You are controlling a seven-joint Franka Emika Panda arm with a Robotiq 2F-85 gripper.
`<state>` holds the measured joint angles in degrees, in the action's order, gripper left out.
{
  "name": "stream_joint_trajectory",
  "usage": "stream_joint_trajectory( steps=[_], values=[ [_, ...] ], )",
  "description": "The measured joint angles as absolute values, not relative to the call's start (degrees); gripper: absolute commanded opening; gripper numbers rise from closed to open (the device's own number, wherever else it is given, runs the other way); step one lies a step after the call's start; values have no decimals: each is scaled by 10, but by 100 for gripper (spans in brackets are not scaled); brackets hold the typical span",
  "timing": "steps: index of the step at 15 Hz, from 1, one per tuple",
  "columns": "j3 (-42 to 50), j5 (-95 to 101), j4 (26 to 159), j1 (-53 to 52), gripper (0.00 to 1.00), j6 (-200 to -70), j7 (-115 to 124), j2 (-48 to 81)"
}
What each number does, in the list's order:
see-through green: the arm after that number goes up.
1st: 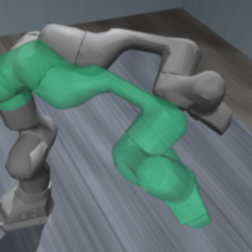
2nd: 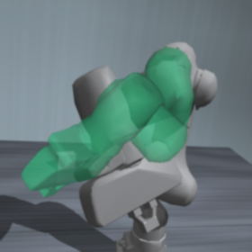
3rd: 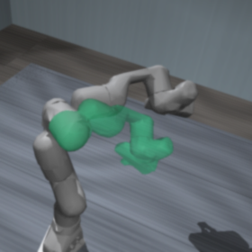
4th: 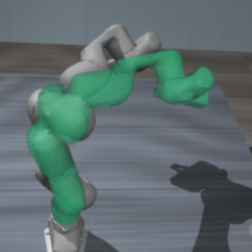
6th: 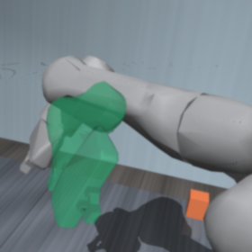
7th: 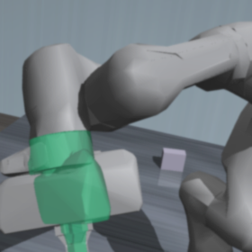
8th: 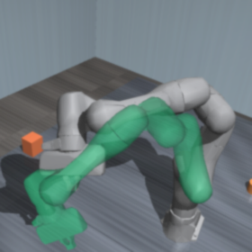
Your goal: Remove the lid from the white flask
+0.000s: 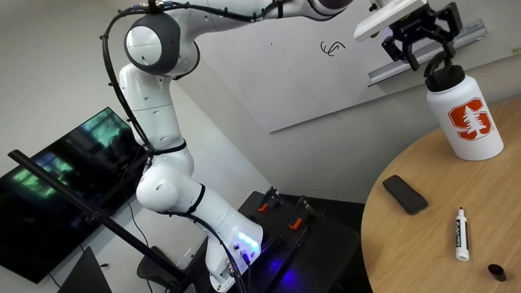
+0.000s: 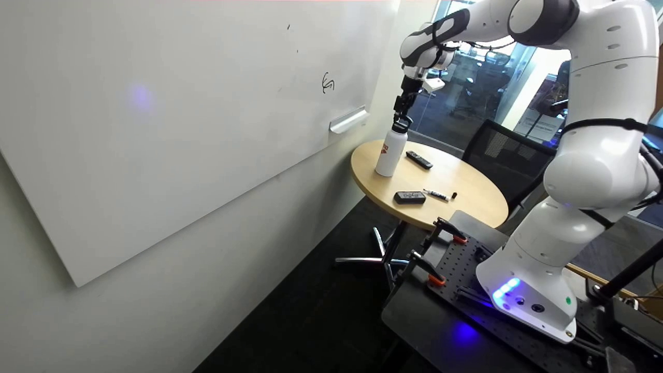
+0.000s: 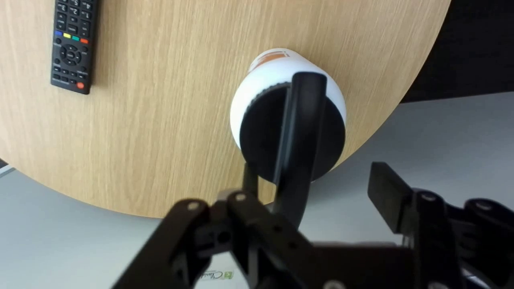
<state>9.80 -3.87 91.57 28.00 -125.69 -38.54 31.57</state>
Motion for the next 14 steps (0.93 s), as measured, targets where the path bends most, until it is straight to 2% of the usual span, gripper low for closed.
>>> stream_joint_trajectory(
  steps=[5, 6, 7, 14],
  values=[
    [98, -39, 907, 280, 5, -1258, -383, 321],
    [99, -37, 907, 280, 5, -1260, -379, 321],
    [100, -34, 906, 280, 10, -1263, -374, 321],
    [110, -5, 906, 280, 10, -1297, -345, 316]
  ],
)
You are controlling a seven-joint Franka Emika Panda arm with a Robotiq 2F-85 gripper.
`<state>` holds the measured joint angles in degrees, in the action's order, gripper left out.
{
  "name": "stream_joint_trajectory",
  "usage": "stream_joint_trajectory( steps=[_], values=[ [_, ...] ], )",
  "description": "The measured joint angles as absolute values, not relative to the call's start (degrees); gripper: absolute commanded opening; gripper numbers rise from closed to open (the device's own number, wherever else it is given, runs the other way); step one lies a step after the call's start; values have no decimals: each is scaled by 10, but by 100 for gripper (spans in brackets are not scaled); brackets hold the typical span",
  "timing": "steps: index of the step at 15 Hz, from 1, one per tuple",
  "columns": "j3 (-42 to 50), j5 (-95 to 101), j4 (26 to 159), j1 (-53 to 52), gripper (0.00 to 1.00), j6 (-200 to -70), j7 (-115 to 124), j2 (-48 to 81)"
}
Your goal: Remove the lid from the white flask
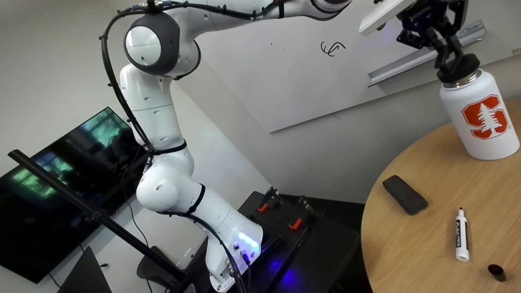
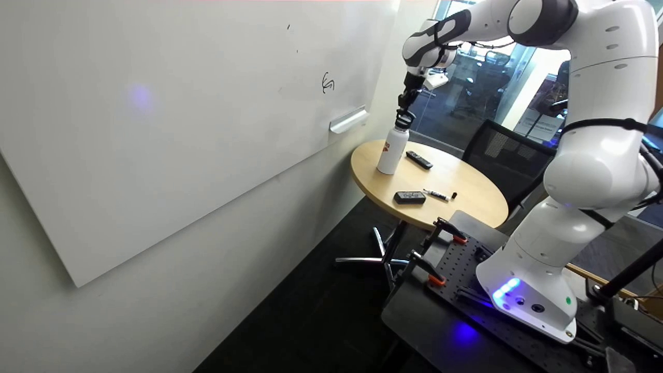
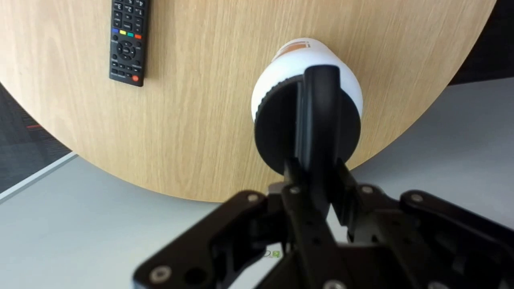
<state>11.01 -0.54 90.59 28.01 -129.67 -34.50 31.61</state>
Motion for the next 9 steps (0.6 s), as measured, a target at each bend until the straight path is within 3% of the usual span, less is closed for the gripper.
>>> stream_joint_trajectory(
  steps=[9],
  values=[
    [120, 10, 909, 280, 10, -1264, -333, 285]
  ],
)
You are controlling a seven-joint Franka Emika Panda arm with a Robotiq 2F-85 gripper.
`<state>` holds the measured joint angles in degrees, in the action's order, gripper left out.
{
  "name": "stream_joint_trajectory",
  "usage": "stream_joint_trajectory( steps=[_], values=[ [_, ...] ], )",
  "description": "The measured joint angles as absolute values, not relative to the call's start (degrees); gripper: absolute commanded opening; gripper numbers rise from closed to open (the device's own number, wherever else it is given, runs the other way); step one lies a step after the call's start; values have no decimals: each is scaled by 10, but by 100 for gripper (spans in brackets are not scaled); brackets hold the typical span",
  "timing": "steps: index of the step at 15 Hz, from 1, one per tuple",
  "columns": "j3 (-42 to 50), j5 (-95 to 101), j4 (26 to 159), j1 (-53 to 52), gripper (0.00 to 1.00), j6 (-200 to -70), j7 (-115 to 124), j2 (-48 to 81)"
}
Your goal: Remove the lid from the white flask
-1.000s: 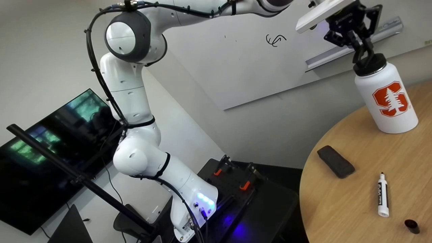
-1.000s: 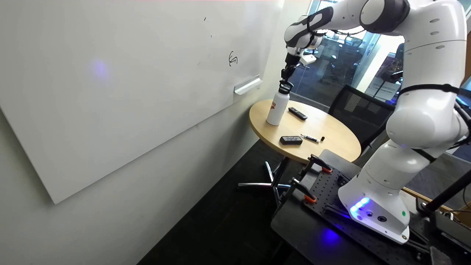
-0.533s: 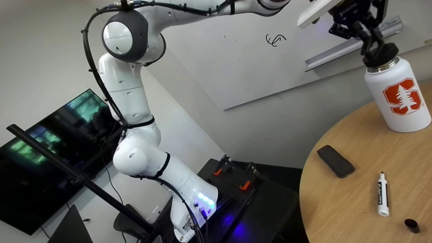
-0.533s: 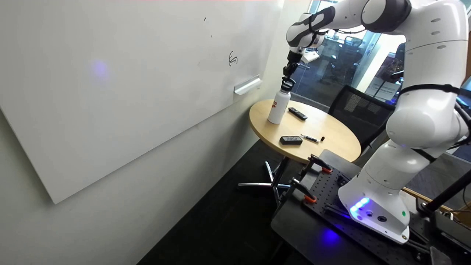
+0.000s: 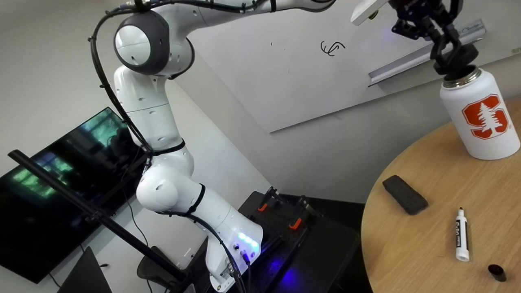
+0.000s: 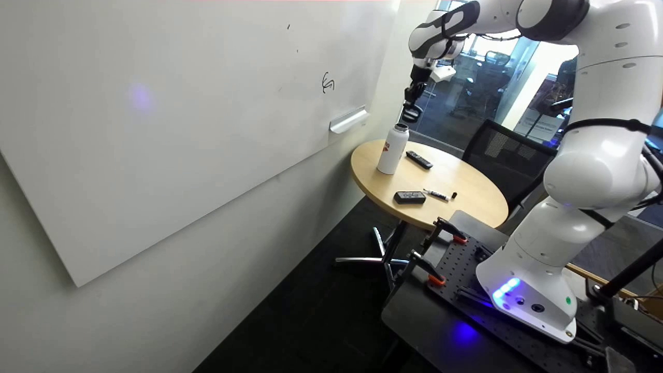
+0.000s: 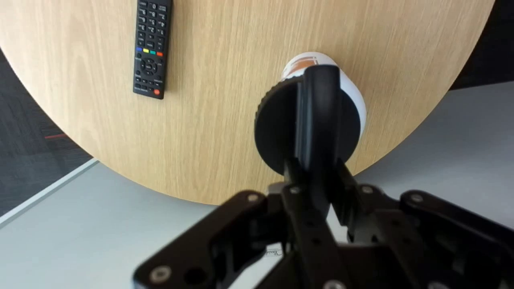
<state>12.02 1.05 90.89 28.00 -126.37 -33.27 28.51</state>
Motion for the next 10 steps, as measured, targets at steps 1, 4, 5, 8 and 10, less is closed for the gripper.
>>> stream_joint_trajectory(
  steps=[1, 4, 5, 8, 10],
  values=[
    [125, 11, 912, 280, 10, -1255, -328, 276],
    [142, 9, 934, 285, 10, -1237, -319, 241],
    [146, 7, 945, 289, 10, -1233, -319, 228],
    [159, -6, 984, 307, 10, -1233, -320, 194],
    [165, -14, 1017, 316, 9, -1252, -324, 184]
  ],
)
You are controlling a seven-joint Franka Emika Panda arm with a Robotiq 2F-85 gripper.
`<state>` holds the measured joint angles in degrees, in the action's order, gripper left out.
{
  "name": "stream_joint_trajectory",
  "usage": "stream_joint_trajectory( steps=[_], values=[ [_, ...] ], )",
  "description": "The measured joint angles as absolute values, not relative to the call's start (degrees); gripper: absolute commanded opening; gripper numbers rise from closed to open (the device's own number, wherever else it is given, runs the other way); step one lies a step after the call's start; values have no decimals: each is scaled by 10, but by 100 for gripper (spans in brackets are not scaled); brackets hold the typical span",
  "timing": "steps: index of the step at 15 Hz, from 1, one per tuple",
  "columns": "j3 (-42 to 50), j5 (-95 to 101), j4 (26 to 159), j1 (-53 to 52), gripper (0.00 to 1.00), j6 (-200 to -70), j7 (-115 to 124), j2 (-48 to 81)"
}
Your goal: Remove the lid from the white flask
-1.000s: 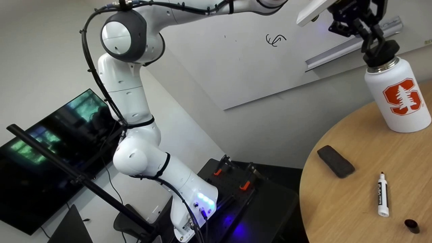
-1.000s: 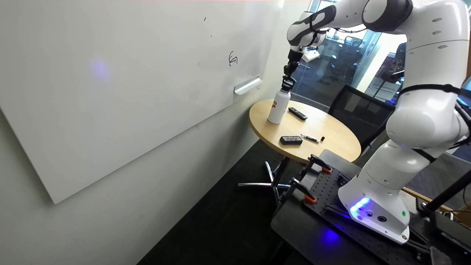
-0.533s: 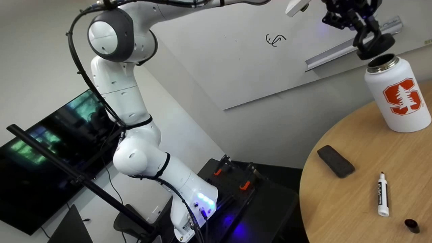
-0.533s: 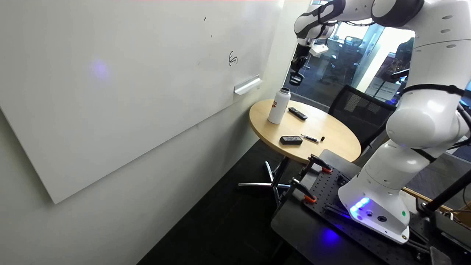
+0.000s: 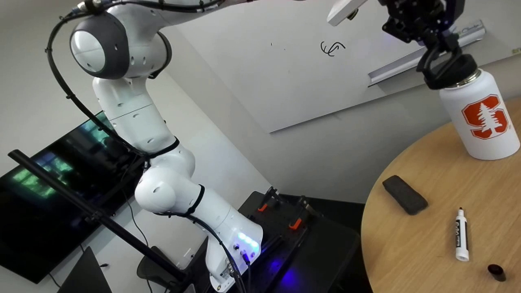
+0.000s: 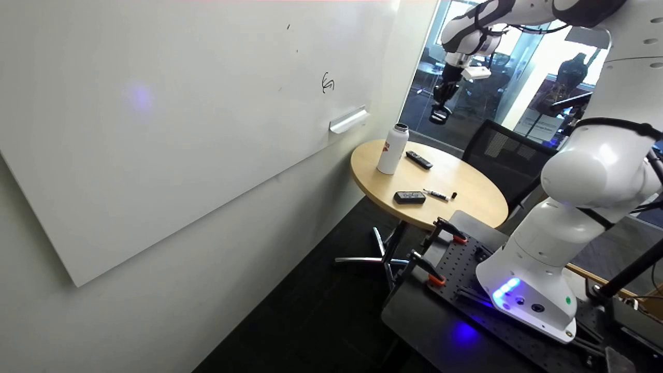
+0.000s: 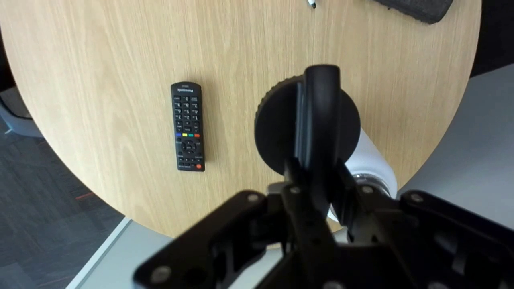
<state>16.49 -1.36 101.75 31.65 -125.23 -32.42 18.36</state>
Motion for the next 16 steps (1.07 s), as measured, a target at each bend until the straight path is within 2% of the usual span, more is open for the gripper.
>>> stream_joint_trajectory(
  steps=[4, 5, 10, 11, 16],
  values=[
    [162, -28, 1097, 321, 9, -1325, -346, 191],
    [162, -24, 1116, 320, 21, -1348, -347, 196],
    [163, -24, 1116, 320, 21, -1355, -347, 204],
    [163, -24, 1115, 320, 10, -1355, -347, 204],
    [163, -23, 1116, 326, 10, -1363, -380, 221]
  ],
)
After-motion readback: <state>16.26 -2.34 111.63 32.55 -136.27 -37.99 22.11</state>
